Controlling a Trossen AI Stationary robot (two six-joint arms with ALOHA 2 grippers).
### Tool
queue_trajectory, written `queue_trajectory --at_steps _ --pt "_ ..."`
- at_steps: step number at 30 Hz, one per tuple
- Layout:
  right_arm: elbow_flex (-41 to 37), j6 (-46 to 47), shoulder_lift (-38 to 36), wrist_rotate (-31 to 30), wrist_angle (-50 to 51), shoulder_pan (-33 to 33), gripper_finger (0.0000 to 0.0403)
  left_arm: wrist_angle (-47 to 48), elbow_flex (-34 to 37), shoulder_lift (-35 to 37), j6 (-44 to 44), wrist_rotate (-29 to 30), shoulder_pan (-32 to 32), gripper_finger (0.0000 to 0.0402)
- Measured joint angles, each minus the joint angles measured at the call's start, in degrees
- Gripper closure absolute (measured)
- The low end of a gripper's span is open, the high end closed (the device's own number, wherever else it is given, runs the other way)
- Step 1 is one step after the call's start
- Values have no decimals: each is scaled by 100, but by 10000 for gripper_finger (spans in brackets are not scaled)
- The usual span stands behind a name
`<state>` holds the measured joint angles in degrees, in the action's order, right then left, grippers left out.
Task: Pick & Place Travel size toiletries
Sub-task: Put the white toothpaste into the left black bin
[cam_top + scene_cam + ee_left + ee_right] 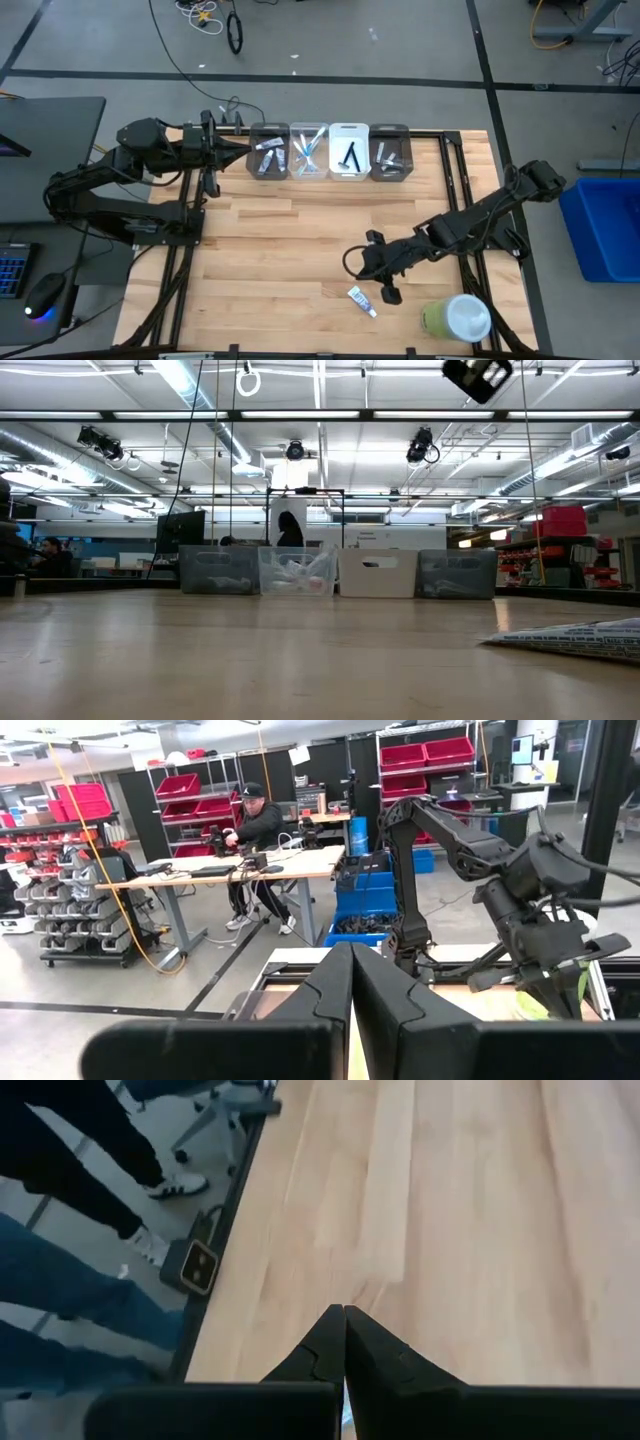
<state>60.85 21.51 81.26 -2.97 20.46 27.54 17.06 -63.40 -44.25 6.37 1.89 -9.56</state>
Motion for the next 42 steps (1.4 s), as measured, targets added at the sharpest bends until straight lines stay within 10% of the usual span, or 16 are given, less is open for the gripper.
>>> queue_trajectory --at_steps 7,22,42 --pt "-473 749 4 13 -6 275 353 -1 0 -2 -25 0 0 384" --pt "-592 1006 6 153 -31 481 132 4 0 -1 -155 46 -1 384" --pt "192 2098 1217 -12 684 469 123 19 0 -2 -145 47 0 384"
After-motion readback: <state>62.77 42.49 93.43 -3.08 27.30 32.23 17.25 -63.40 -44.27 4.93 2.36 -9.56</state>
